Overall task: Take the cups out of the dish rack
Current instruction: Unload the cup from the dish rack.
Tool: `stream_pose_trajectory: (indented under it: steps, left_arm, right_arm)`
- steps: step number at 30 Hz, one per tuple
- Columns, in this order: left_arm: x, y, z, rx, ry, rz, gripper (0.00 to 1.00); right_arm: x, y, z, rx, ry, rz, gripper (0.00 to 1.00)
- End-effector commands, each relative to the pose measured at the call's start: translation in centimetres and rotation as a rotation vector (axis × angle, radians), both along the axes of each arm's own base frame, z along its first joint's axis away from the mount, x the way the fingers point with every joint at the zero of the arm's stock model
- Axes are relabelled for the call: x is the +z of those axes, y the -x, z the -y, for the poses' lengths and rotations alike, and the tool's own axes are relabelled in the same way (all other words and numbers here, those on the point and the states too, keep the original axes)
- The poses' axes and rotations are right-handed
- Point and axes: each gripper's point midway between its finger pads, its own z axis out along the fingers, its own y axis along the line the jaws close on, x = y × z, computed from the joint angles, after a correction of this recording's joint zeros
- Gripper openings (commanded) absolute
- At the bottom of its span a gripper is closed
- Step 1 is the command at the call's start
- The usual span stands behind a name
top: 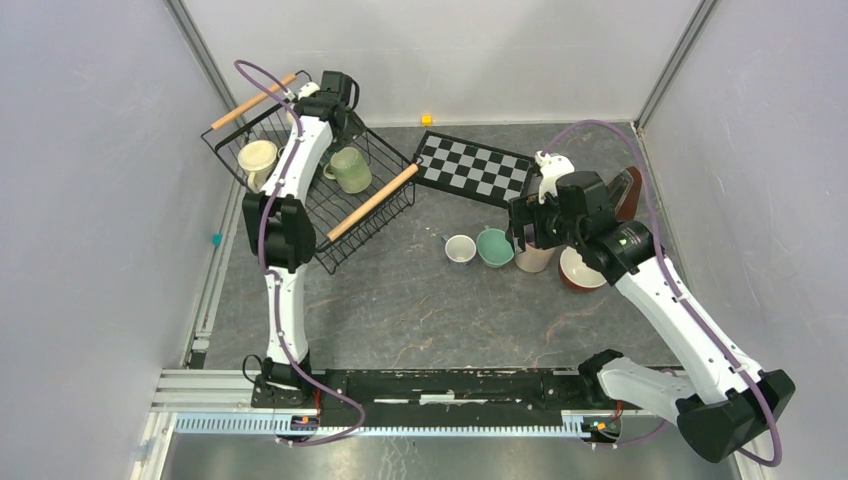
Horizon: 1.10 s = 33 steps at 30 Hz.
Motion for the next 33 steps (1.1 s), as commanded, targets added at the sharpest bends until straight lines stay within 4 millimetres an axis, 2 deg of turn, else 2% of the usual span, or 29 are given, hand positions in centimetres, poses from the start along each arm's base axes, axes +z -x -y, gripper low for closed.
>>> stream_pose_trajectory:
  steps: [1,16,20,24,27,29,32,33]
  left_arm:
    - [-0.5,-0.3,-0.8,0.083,0.003,-0.003,1.00]
    - [-5.6,-0.6,0.1,0.085,0.061,-0.102,1.00]
    - [-6.1,-0.7,0.3,0.083,0.082,-0.108,1.00]
    - [-5.6,-0.7,0.6,0.073,0.101,-0.102,0.96]
    - [-5.1,-0.6,0.9,0.062,0.118,-0.097,0.84]
    - [-4.3,-0.5,1.0,0.059,0.126,-0.085,0.70]
    - [-2.3,-0.3,1.2,0.043,0.135,-0.050,0.41]
    - [-1.7,-0.2,1.2,0.038,0.136,-0.041,0.34]
  right_arm:
    - [1.6,-0.6,-0.2,0.011,-0.004,0.048,0.98]
    - [1.6,-0.5,-0.2,0.023,0.006,0.048,0.98]
    - [1.3,-0.4,-0.1,0.021,0.008,0.046,0.98]
    - [1.4,-0.4,-0.1,0.019,0.001,0.049,0.98]
    - [1.2,-0.3,-0.2,0.020,-0.003,0.050,0.98]
    - [1.1,-0.2,-0.2,0.022,-0.007,0.048,0.98]
    - [1.2,-0.1,-0.3,0.023,-0.015,0.055,0.98]
    - [1.2,-0.1,-0.4,0.024,-0.020,0.058,0.98]
